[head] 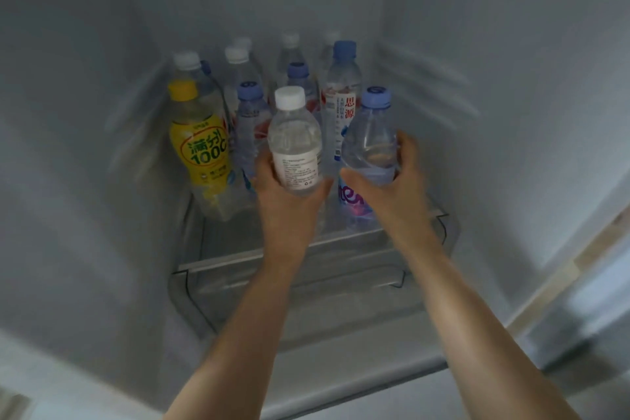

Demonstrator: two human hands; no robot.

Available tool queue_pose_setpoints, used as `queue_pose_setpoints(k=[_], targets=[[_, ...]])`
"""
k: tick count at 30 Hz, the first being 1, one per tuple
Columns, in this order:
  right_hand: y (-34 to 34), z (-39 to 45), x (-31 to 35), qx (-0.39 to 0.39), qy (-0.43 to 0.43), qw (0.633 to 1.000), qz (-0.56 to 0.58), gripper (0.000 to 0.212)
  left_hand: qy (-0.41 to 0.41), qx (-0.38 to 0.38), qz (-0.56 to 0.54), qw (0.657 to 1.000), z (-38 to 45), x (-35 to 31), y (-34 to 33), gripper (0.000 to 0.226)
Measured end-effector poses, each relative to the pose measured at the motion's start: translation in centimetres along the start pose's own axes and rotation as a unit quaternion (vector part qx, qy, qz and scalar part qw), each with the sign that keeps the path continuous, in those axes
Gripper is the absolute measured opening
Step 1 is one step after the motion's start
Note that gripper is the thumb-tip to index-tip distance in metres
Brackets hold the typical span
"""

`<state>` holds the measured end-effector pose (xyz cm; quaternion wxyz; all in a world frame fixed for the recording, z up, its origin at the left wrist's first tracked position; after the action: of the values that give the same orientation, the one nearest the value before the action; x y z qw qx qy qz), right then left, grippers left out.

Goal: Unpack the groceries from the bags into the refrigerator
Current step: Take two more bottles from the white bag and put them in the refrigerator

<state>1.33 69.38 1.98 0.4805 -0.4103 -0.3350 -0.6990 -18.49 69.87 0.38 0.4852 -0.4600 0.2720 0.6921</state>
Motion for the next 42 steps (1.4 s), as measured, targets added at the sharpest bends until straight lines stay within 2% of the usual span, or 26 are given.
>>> queue_pose_setpoints(k=[5,8,12,14,17,19,25,29,32,36,42], targets=[[-0.6,0.5,-0.9,0.002,0.007,1.000,0.011,0.074,-0.029,0.005,-0.005,1.000,-0.3,0.4,-0.4,0.072],[-1.2,0.6,-1.0,0.021,0.019,1.000,0.002,0.062,-0.038,0.007,-0.003,0.999,-0.7,0.4,-0.6,0.074],[-1.4,0.5,-0.7,0.030,0.030,0.999,-0.016,0.069,-0.080,0.024,0.051,0.995,-1.3,0.1,-0.4,0.076],[-1.3,0.3,-0.9,0.034,0.041,0.998,-0.037,0.063,-0.095,0.032,0.098,0.990,-2.1,0.5,0.0,0.082],[-1.1,-1.0,-2.5,0.034,0.036,0.995,-0.088,0.070,-0.082,0.020,0.178,0.980,-3.8,1.6,1.3,0.091],[-0.9,-1.8,-3.8,0.028,0.018,0.992,-0.120,0.081,-0.065,0.024,0.194,0.978,-4.2,2.2,1.6,0.093],[-0.7,-2.1,-5.0,0.004,0.022,0.990,-0.142,0.083,-0.078,0.046,0.225,0.970,-3.7,0.9,0.0,0.109],[-1.1,-1.4,-5.3,0.006,0.025,0.989,-0.147,0.083,-0.147,0.091,0.317,0.933,-3.2,0.1,-2.6,0.115],[-1.4,-0.2,-5.1,0.014,0.021,0.992,-0.121,0.087,-0.153,0.093,0.385,0.905,-3.1,0.2,-4.0,0.110],[-1.9,1.0,-5.0,0.017,0.029,0.994,-0.108,0.088,-0.148,0.084,0.415,0.894,-2.5,0.4,-5.1,0.094],[-2.4,2.6,-5.9,0.020,0.028,0.992,-0.124,0.091,-0.145,0.049,0.462,0.873,-1.1,0.5,-5.6,0.090]])
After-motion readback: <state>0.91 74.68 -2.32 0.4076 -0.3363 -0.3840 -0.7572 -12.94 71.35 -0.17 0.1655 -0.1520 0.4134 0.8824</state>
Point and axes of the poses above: each hand's wrist, its own z-axis towards the middle knuckle, its own y-axis out of the back of the hand, x = y × z, the point moved 10 cm from there along z, towards the middle knuckle, and after that the axes turned 4 degrees about -z, right-handed, at the moved point
